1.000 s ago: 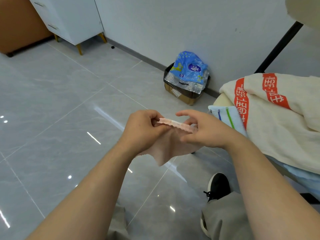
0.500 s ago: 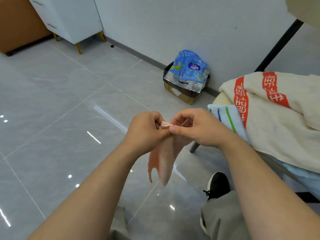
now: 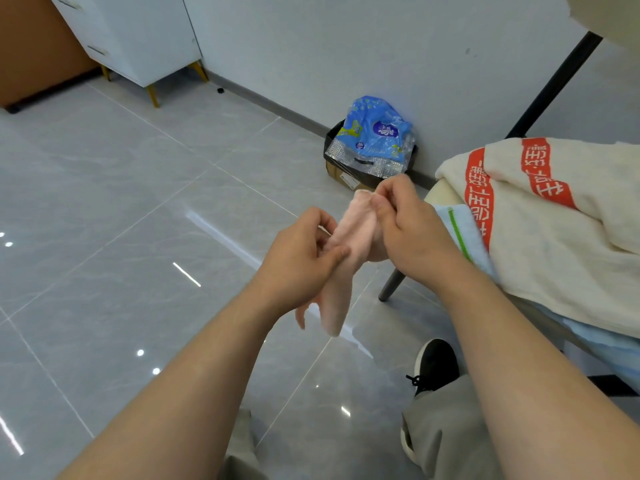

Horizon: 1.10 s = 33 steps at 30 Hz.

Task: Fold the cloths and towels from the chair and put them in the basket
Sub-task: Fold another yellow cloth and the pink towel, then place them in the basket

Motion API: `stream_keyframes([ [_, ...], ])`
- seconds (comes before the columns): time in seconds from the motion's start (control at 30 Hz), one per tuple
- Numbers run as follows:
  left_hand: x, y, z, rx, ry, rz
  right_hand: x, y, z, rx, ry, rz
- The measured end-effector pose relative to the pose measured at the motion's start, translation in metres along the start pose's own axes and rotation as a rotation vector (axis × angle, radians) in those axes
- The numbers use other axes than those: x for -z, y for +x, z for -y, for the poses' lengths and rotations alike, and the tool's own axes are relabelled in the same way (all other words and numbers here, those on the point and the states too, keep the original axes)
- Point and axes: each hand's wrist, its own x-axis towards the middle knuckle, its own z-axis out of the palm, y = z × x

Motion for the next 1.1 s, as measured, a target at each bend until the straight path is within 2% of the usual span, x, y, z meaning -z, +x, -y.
stream_keyframes([
  [0.1,0.002,-0.002,0.001,-0.035,-0.033,0.034,0.005,0.003,-0.003,-0.029,0.023,-0.117],
  [0.2,0.003,-0.002,0.004,-0.037,0.027,0.116,0.011,0.003,-0.007,-0.011,-0.068,-0.193],
  [0.3,0.000,-0.001,0.005,-0.055,0.120,0.130,0.016,0.000,-0.010,0.000,-0.184,-0.200],
  [0.4,-0.002,-0.001,0.004,-0.027,0.073,0.102,0.022,-0.002,-0.012,0.000,-0.253,-0.228],
  [0.47,-0.001,-0.002,0.004,-0.016,0.056,0.107,0.027,-0.004,-0.014,-0.004,-0.264,-0.250],
  [0.67,0.004,-0.004,0.009,-0.042,0.237,0.204,0.045,-0.009,-0.025,-0.057,-0.273,-0.338],
  [0.8,0.005,-0.002,0.009,0.017,0.251,0.177,0.053,-0.013,-0.033,-0.079,-0.326,-0.367],
  [0.97,0.007,-0.001,0.012,-0.048,0.318,0.098,0.061,-0.016,-0.037,-0.086,-0.359,-0.409],
  [1.1,0.012,0.000,0.016,-0.074,0.419,0.182,0.066,-0.017,-0.040,-0.097,-0.341,-0.419],
])
